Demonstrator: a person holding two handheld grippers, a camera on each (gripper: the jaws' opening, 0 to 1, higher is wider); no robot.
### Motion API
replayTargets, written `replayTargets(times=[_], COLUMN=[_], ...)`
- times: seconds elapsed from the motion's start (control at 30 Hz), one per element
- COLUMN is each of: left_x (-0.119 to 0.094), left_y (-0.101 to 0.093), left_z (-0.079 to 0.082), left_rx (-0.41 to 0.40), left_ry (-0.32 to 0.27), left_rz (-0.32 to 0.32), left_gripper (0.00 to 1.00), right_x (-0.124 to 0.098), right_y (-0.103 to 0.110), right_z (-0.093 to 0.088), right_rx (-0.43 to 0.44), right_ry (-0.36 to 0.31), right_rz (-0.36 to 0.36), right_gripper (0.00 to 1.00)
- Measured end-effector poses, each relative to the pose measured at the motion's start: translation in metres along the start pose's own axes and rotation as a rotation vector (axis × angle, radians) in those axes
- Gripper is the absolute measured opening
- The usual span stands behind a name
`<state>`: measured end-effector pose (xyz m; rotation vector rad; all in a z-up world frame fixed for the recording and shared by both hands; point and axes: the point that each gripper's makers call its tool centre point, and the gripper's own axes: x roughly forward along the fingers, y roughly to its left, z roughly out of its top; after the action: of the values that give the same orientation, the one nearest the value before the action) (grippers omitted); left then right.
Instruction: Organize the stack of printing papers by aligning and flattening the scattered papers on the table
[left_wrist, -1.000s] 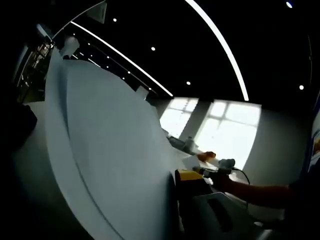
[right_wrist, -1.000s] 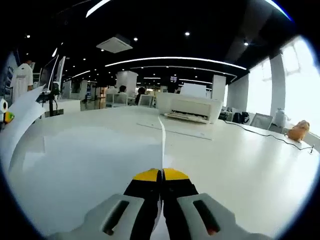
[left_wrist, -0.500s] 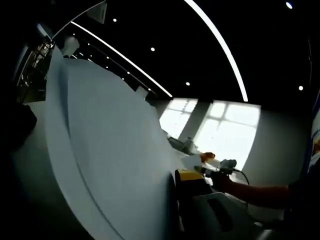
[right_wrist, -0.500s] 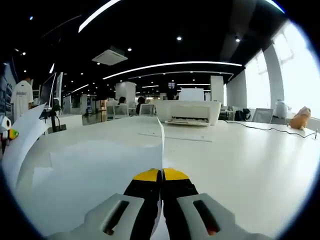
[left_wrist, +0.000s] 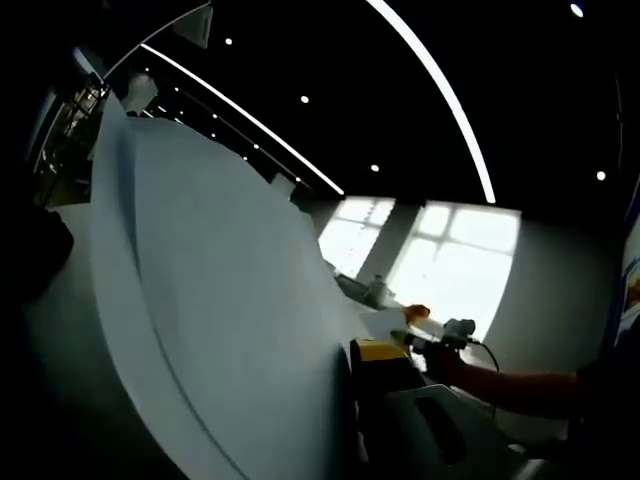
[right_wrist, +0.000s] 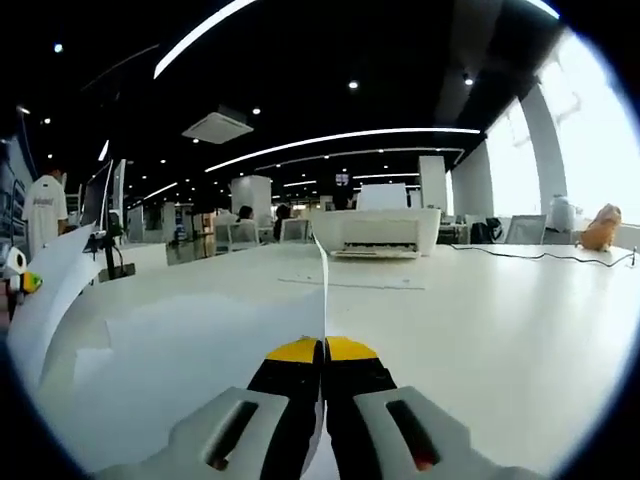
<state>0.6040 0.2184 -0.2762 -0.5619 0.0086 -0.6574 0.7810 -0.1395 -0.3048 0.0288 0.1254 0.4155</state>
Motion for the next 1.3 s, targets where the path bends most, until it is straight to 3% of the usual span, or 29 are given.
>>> replayTargets(times=[0.47, 0.73, 0.93, 1.3], left_x=[0.000, 0.000, 0.000, 0.000], left_y=[0.001, 0.000, 0.001, 0.003], left_z=[0.002, 0.001, 0.001, 0.000], left_rx=[0.002, 0.005, 0.006, 0.007], left_ry=[-0.002, 0.003, 0.005, 0.006], left_rz=[-0.003, -0.002, -0.001, 0.002], left_gripper=[0.10, 0.10, 0.10, 0.10], right_x=[-0.003, -0.011, -0.013, -0.013], right_y=[0.009, 0.001, 0.000, 0.023], right_z=[0.010, 0.024, 0.025, 0.030], right_rx=[-0.079, 0.050, 0.067, 0.088], right_ry=[-0.048, -0.103, -0.100, -0.074], right_rz=[0.002, 0.002, 0.004, 0.078], right_gripper=[0.00, 0.00, 0.00, 0.00])
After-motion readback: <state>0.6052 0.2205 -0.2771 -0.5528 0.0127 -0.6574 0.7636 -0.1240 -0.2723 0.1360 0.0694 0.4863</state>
